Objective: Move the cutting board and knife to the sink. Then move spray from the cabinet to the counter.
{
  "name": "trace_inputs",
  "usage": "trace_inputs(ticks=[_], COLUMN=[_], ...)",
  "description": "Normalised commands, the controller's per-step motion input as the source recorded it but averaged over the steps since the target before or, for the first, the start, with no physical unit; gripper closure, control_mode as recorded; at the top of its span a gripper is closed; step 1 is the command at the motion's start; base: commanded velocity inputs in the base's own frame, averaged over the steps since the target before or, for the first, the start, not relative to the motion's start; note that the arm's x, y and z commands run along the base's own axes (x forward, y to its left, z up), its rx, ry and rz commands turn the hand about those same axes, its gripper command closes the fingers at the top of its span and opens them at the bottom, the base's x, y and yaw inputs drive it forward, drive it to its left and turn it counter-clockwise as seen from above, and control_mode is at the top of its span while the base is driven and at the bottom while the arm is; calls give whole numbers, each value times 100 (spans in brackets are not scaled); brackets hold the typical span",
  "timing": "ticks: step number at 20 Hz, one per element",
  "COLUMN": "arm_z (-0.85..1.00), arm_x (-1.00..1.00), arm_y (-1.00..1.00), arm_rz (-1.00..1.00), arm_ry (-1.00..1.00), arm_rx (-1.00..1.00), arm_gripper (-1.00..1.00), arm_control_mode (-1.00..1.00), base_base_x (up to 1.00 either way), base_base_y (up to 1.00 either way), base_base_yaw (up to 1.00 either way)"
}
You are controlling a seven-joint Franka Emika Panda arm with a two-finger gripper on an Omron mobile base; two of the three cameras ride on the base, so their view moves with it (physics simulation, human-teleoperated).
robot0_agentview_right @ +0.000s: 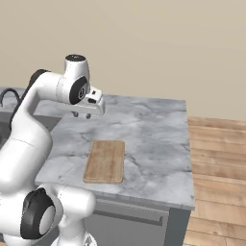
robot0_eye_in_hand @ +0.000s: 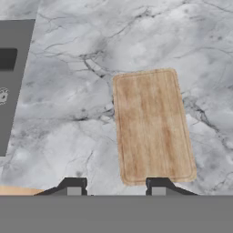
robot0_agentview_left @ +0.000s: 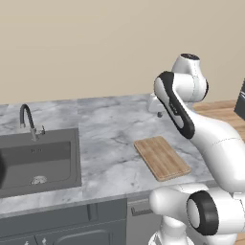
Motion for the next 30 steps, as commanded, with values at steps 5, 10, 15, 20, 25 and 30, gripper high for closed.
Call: trace_inputs(ticks=[5,10,15,20,25,30], arm_z=[0,0,0,0,-1,-4], arm_x=[-5,-19,0,0,0,10], arm_y=[0,0,0,0,-14,0], arm_rz=[0,0,0,0,0,0], arm_ry=[0,-1,0,0,2,1], arm_rx=[0,0,0,0,0,-1], arm_gripper=[-100,-100,-100,-100,-100,-100], arm_control_mode=[-100,-100,-100,-100,-100,-100], base_base_x=[0,0,0,0,0,0], base_base_y=[0,0,0,0,0,0], base_base_yaw=[0,0,0,0,0,0])
